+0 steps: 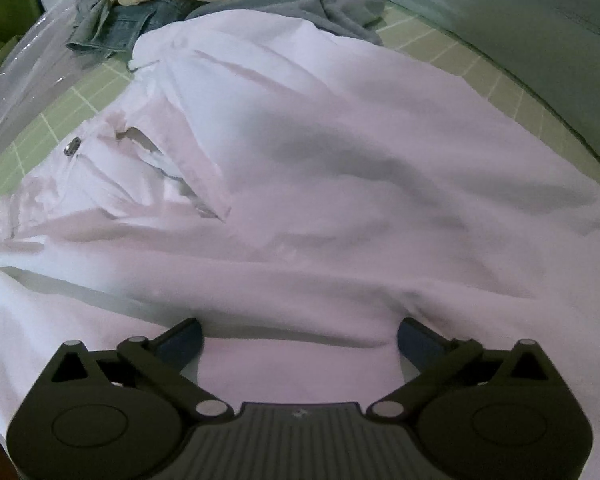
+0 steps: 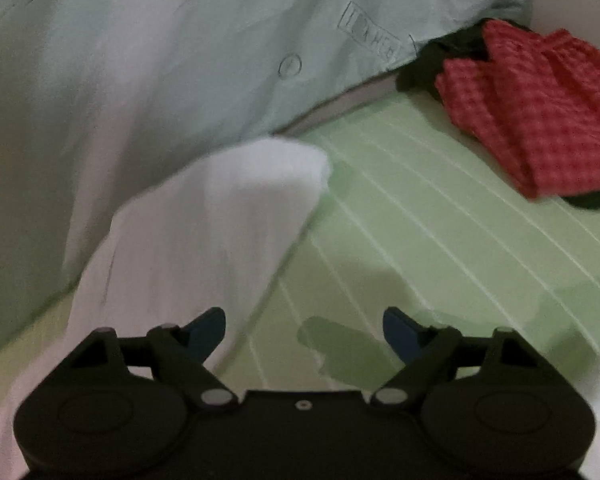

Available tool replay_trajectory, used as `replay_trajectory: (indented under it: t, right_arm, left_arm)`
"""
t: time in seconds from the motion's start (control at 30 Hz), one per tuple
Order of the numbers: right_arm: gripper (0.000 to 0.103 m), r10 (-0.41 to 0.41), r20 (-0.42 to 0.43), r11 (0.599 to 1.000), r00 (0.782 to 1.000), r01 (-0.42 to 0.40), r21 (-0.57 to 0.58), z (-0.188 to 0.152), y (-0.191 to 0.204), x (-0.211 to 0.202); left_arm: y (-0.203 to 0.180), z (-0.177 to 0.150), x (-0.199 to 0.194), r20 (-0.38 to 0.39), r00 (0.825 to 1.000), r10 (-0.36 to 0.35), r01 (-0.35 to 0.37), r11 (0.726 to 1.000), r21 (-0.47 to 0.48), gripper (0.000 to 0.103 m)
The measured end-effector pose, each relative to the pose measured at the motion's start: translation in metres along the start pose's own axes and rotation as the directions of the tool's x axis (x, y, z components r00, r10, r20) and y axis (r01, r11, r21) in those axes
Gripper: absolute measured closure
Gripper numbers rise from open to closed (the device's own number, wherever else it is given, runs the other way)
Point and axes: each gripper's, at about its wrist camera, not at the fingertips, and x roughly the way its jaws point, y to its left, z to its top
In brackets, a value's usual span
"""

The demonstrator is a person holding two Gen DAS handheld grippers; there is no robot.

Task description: Fold clothes

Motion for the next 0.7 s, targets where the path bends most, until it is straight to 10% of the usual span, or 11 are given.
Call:
replay_trajectory:
  t: [0.37,0.53,0.7]
  right_arm:
    - [0.018,0.085,0.047,0.979,0.995,-0.092,0.181,0.063,-0.011,0.082]
    - [0.089,0.201,0.082,0.948,0.976,-0.215,0.235,0.075,-0.012,0.064]
    - [0.093,0.263,0.197,0.937,0.944,-0.299,0.180,0.084,-0.008,-0.006]
  left_arm:
    - [-0.006,-0.002,0.000,0.019,0.999,0.032,-0.032,0.999,0.017,0.000]
    - [-0.006,-0.002,0.000,0.021,0.999,0.030,-0.031,0.999,0.020,0.000]
    - [-0.006,-0.002,-0.001,0.023,0.999,0.029,-0.029,0.999,0.021,0.000]
